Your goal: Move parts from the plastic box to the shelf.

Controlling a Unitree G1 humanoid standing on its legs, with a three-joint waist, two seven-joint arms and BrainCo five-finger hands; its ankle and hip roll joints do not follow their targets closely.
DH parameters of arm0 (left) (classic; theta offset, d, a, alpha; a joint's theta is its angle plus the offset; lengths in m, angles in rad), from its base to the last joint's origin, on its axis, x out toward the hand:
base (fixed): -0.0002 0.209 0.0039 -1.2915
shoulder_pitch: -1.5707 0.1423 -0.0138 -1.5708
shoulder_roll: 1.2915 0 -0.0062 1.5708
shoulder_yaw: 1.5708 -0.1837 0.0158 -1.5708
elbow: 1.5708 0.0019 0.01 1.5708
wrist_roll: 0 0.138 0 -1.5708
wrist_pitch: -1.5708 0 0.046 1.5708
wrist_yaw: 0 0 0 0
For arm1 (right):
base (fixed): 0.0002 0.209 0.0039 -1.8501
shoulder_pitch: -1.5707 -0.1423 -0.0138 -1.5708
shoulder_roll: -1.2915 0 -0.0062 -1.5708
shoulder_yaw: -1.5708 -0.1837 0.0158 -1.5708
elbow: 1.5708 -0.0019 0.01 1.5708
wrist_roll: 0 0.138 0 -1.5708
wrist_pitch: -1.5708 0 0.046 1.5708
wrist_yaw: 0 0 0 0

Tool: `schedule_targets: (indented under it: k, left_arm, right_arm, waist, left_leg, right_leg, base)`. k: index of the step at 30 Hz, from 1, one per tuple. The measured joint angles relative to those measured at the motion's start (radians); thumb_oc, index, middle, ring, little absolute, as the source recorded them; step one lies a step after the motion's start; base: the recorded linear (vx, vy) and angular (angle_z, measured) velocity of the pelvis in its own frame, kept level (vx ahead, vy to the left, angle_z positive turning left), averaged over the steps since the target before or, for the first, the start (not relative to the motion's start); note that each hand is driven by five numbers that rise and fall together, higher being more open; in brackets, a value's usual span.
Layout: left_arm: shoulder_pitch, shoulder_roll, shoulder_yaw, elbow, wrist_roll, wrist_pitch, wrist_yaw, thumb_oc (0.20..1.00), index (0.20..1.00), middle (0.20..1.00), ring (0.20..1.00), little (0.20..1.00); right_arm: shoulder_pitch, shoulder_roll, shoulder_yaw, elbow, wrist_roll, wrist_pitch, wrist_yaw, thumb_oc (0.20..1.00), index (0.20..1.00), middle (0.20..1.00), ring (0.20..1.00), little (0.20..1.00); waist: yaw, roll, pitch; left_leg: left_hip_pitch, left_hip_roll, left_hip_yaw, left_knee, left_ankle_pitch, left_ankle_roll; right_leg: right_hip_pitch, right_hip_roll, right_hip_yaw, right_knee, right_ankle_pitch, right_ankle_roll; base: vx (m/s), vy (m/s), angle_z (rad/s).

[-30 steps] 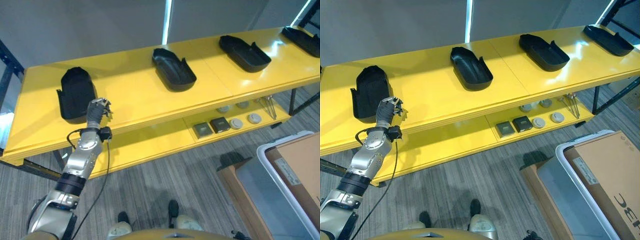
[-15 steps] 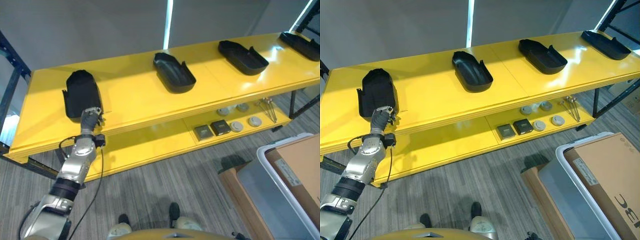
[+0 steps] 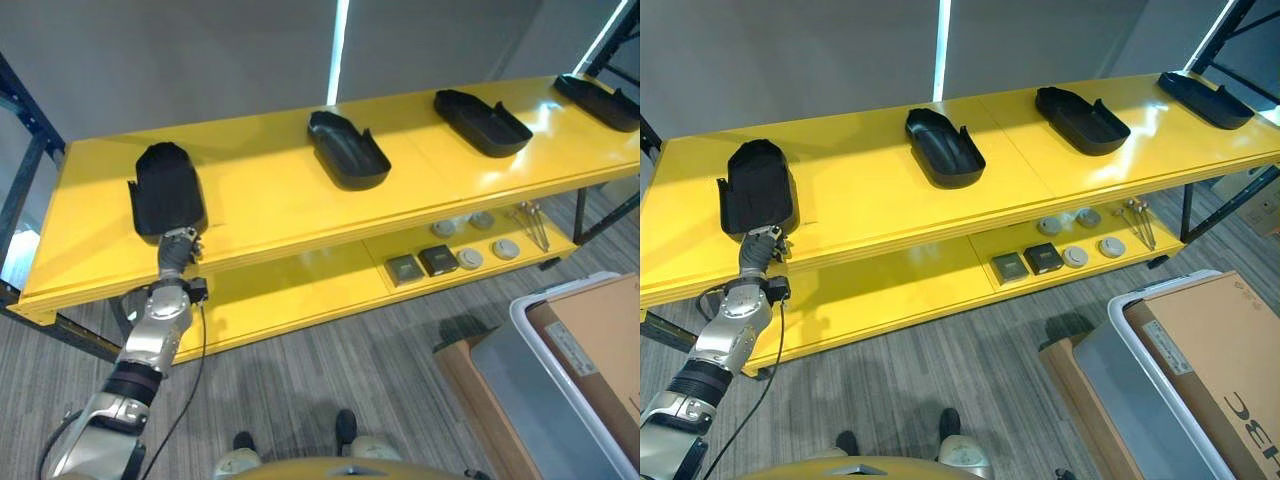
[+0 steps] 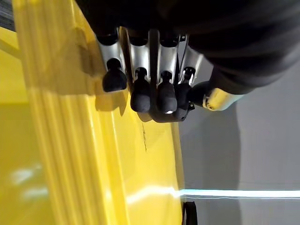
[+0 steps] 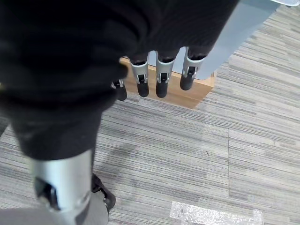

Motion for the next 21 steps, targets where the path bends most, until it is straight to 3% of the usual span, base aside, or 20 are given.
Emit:
schedule_targets:
  k: [14,21]
  left_arm:
    - [-0.011,0.014,0.039,-0.006,0.0,-0.003,0.003,0.2,0.2,0.2,0.2,0.2]
    - [-0.031,0.013,0.04,0.091,-0.001,0.004,0.003,0.2,0.2,0.2,0.2,0.2]
  right_arm:
    - [0.005,-0.001,0.01,-0.001,-0.001,-0.001,0.008,1.0,1.0,1.0,1.0,1.0]
    - [0.006,-0.001,0.014,-0.006,-0.001,0.002,0.013,1.0,1.0,1.0,1.0,1.0]
  waist:
    - [-0.005,-0.001,0.0]
    - [-0.021,-0.001,0.0]
  left_leg:
    - [-0.001,0.0,0.0,0.0,0.001,0.0]
    - [-0.002,0.001,0.006,0.0,0.0,0.0]
  right_leg:
    - [-0.001,0.0,0.0,-0.002,0.0,0.0]
    - [-0.004,0.001,0.003,-0.002,0.0,0.0]
  base:
    - [0.0,0.0,0.0]
    - [0.0,0.0,0.0]
